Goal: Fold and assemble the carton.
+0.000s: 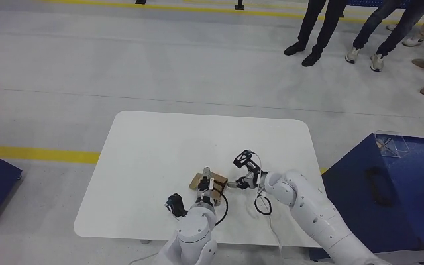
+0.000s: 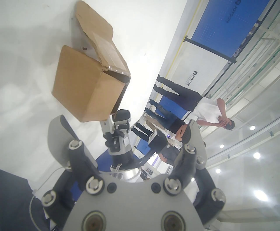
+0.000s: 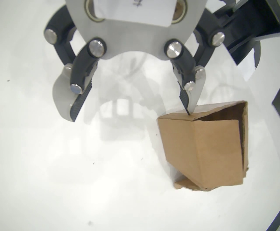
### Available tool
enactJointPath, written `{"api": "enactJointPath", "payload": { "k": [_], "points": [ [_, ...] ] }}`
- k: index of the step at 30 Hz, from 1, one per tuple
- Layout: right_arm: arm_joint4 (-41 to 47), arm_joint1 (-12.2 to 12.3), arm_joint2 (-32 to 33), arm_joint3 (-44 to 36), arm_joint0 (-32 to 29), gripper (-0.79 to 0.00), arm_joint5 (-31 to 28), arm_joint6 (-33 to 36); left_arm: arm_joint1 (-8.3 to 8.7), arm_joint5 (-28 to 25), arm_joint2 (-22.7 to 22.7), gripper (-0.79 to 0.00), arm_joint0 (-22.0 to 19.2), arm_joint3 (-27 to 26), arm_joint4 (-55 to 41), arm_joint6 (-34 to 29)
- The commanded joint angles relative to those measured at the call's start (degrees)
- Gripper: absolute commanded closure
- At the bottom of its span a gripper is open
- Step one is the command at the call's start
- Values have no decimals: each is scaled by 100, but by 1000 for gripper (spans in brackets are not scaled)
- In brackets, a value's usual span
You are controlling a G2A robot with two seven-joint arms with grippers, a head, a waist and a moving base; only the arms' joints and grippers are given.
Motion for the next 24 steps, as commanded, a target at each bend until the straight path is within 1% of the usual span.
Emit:
{"api": "enactJointPath", "payload": {
  "k": [1,3,6,12,15,24],
  "points": [
    [81,-74,-54,154,120,-785,79,-226,-5,-7,7,-785,40,-30,27,-16],
    [5,-144,-142,292,226,-785,191,-375,-10,-32,22,-785,77,-50,58,-38],
    [119,-237,-253,476,336,-785,106,-382,-16,-57,39,-785,113,-51,105,-79],
    [18,-407,-400,887,576,-785,115,-803,-63,-130,115,-785,119,102,19,-184],
    [168,-434,-317,1099,606,-785,39,-948,-78,-103,113,-785,124,113,-74,-177],
    [164,-433,-305,1087,599,-785,67,-979,-78,-103,113,-785,124,113,-74,-177]
  ]
}}
